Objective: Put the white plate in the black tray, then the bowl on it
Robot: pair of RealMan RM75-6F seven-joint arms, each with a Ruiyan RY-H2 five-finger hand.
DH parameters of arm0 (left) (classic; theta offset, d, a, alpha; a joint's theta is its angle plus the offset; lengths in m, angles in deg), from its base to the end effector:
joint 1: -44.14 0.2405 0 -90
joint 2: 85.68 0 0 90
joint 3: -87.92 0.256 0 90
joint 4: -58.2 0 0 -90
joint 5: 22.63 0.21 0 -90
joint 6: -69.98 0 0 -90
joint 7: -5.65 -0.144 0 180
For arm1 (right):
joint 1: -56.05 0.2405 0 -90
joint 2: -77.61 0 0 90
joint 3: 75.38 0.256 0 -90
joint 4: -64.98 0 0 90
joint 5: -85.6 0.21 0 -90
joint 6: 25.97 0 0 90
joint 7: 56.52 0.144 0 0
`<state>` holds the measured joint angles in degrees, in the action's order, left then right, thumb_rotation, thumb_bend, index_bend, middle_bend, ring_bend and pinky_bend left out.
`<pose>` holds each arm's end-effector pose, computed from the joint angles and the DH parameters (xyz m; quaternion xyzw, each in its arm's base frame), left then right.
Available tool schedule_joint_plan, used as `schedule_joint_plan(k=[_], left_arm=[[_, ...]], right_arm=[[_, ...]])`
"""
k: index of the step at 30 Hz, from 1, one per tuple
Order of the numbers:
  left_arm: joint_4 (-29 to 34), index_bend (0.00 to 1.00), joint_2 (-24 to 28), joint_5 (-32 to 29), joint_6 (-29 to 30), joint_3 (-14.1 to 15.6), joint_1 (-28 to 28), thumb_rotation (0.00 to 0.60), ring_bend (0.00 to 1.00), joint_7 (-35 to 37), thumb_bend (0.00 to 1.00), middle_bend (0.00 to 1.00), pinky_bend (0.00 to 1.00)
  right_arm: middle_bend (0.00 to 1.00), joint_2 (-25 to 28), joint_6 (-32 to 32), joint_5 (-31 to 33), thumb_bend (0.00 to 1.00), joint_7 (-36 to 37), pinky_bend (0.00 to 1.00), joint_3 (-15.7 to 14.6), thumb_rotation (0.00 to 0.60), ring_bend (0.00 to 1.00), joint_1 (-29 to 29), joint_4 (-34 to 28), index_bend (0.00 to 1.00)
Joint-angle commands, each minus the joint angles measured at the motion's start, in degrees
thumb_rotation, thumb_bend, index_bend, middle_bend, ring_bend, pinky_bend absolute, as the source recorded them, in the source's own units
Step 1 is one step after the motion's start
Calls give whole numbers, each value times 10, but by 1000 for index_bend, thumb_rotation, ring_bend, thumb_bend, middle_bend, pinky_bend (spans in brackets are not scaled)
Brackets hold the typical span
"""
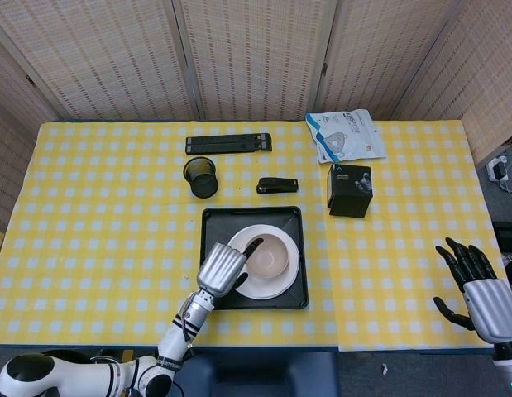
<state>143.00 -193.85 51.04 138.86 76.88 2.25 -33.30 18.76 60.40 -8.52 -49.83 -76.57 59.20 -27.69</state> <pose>-0.0542 0.2847 -0.0750 -0.7428 -0.2624 -0.4551 0.4151 -0.3079 -0.1559 0.1729 0.6319 -0.3931 0.3956 0.5383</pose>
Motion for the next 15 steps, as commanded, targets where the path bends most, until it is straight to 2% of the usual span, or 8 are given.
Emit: schedule_joint_plan(k=[1, 4, 6, 7, 9, 10, 12, 15], left_arm=[[59, 217, 61, 20, 39, 0, 26, 600, 1000, -4, 288, 1000, 1000], [96, 218, 114, 34, 71, 4, 54, 600, 978, 12, 287, 1000, 1000], [111, 216, 146, 44, 91, 9, 74, 600, 880, 35, 287, 975, 989], [119, 215, 168, 45, 100, 15, 88, 600, 787, 52, 288, 912, 937], [133, 196, 205, 41, 108, 28, 110, 600, 537, 73, 288, 658, 666], [140, 185, 225, 37, 109, 35, 121, 600, 455, 81, 288, 571, 560], [148, 157, 267, 38, 116, 54, 144, 600, 225, 95, 288, 337, 278], [137, 142, 302, 61, 151, 79, 181, 600, 75, 117, 288, 187, 121]], right_arm=[[0, -2, 0, -3, 340, -4, 0, -1, 600, 0, 0, 0, 0], [0, -4, -4, -9, 339, -12, 0, -4, 600, 0, 2, -2, 0], [0, -6, -6, -12, 339, -16, 0, -6, 600, 0, 3, -2, 0], [0, -8, -7, -13, 340, -19, 0, -6, 600, 0, 4, -3, 0], [0, -10, -9, -15, 340, -23, 0, -7, 600, 0, 5, -4, 0], [0, -11, -10, -16, 340, -25, 0, -7, 600, 0, 6, -4, 0], [0, -17, -11, -18, 340, -31, 0, -6, 600, 0, 8, -3, 0], [0, -26, -14, -19, 340, -40, 0, -4, 600, 0, 12, 0, 0]])
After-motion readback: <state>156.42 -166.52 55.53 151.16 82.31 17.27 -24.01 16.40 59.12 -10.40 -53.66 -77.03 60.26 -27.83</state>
